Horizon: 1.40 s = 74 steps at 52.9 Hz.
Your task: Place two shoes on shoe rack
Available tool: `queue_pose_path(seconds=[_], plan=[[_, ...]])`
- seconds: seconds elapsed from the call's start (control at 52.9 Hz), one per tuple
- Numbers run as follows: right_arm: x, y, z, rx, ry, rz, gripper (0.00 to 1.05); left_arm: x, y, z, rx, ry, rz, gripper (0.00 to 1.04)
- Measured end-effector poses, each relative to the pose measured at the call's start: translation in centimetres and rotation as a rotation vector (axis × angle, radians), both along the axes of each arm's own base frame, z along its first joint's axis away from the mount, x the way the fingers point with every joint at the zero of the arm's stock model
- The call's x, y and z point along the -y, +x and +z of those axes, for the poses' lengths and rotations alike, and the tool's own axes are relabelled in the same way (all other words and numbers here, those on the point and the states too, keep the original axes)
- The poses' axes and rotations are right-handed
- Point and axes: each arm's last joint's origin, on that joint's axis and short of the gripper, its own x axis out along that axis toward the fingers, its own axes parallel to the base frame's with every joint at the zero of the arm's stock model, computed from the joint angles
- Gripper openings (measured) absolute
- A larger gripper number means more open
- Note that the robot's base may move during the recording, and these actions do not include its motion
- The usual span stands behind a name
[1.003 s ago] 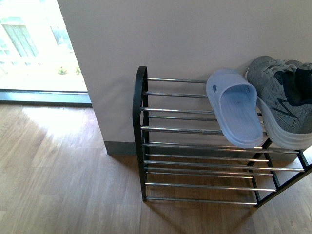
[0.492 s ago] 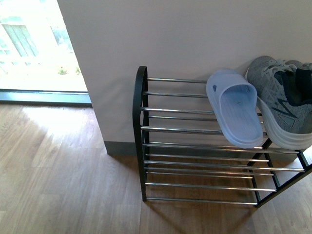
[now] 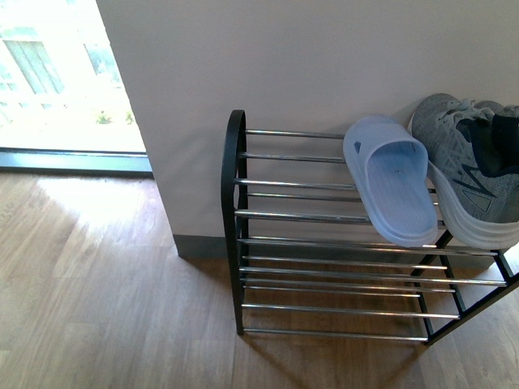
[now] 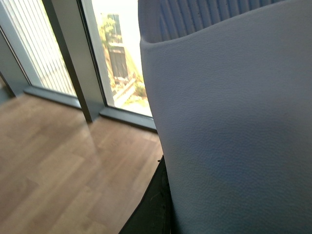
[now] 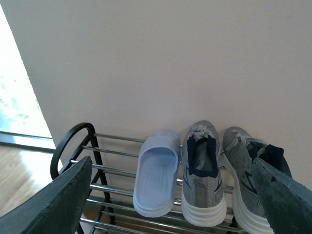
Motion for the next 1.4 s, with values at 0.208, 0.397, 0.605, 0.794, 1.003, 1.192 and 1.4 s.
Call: queue_pose_path(seconds=[0.208, 0.397, 0.605, 0.794, 1.003, 1.192, 1.4], plan=[[0.0, 0.0, 0.0, 0.0, 0.002, 0.0, 0.95, -1.7, 1.1, -0.2, -0.103, -0.271, -0.02, 0.02], [0.0, 0.0, 0.0, 0.0, 0.002, 0.0, 0.95, -3.6, 3.8, -0.2, -0.195, -0.441, -0.048, 0.02], [0.0, 0.0, 0.0, 0.0, 0.002, 0.0, 0.95, -4.0, 6.8, 0.1, -0.284, -0.454, -0.06, 0.02], [0.0, 0.0, 0.0, 0.0, 0.002, 0.0, 0.95, -0.2, 11.0, -0.7, -0.453, -0.393, -0.284, 0.02], [0.0, 0.0, 0.0, 0.0, 0.002, 0.0, 0.95, 2.0, 14.1, -1.8, -0.52, -0.33, -0.395, 0.02], [0.0, 0.0, 0.0, 0.0, 0.002, 0.0, 0.95, 2.5, 16.9, -3.8, -0.605, -0.288, -0.432, 0.02], [0.0, 0.0, 0.0, 0.0, 0.002, 0.0, 0.95, 3.2, 20.0, -5.9, -0.687, -0.236, -0.532, 0.02]])
